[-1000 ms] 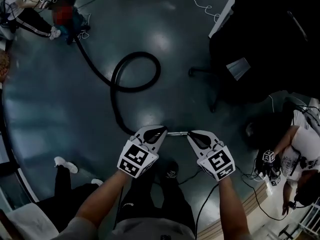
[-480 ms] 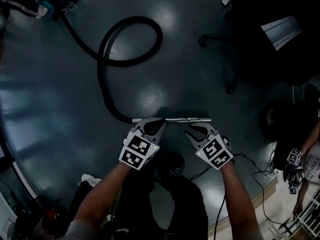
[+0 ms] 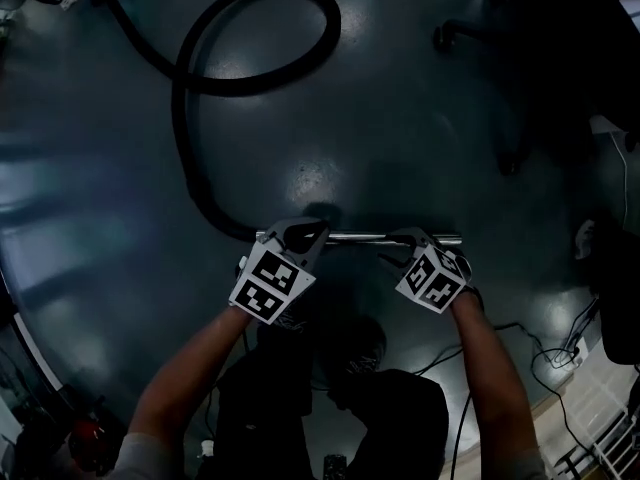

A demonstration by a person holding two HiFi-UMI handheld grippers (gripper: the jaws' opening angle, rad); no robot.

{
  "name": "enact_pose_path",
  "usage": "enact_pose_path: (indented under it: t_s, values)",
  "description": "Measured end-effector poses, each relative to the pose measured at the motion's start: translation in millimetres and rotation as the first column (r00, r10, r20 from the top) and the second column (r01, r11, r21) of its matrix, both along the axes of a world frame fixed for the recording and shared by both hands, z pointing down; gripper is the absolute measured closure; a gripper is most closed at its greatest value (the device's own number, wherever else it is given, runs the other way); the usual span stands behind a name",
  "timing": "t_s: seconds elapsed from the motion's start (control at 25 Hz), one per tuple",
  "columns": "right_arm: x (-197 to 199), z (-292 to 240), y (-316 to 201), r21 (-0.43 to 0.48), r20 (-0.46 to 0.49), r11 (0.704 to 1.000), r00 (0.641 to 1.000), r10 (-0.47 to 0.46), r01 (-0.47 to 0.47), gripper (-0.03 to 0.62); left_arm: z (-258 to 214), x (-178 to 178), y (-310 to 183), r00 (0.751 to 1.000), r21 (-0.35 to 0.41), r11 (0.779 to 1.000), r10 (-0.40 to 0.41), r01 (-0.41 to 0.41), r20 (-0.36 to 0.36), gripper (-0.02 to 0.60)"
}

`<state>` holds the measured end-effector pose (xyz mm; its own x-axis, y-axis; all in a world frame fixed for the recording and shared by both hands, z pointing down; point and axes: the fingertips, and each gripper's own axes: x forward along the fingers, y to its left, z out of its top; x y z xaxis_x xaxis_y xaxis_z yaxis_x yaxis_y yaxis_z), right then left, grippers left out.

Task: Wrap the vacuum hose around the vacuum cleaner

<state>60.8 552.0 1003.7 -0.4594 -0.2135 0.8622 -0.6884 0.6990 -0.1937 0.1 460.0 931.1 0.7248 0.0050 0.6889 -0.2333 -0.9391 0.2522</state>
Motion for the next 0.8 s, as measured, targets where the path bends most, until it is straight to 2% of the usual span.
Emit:
enact_pose_path:
  t_s: [0.08, 0.4, 0.64, 0.8]
  values:
    - [-4, 29, 3, -0.016, -0.017, 0.998, 0.998, -0.064, 0.063, 0.428, 26, -3, -2, 1.0, -0.006, 1.0, 0.01, -0.01, 0.007, 0.575]
    - [-6, 91, 8, -0.032, -0.068, 0.968, 0.965, -0.252, 0.251, 0.428, 96, -15, -2, 0.999, -0.038, 0.999, 0.031, -0.03, 0.028, 0.575]
    - [-1, 109, 13, -0.056, -0.09, 0.944, 0.94, -0.328, 0.324, 0.428, 105, -20, -5, 1.0, -0.067, 0.998, 0.004, -0.002, 0.024, 0.575]
    - [-5, 117, 9, -0.053, -0.106, 0.938, 0.932, -0.348, 0.344, 0.428, 102, -30, -8, 1.0, -0.068, 0.998, -0.012, 0.014, 0.029, 0.575]
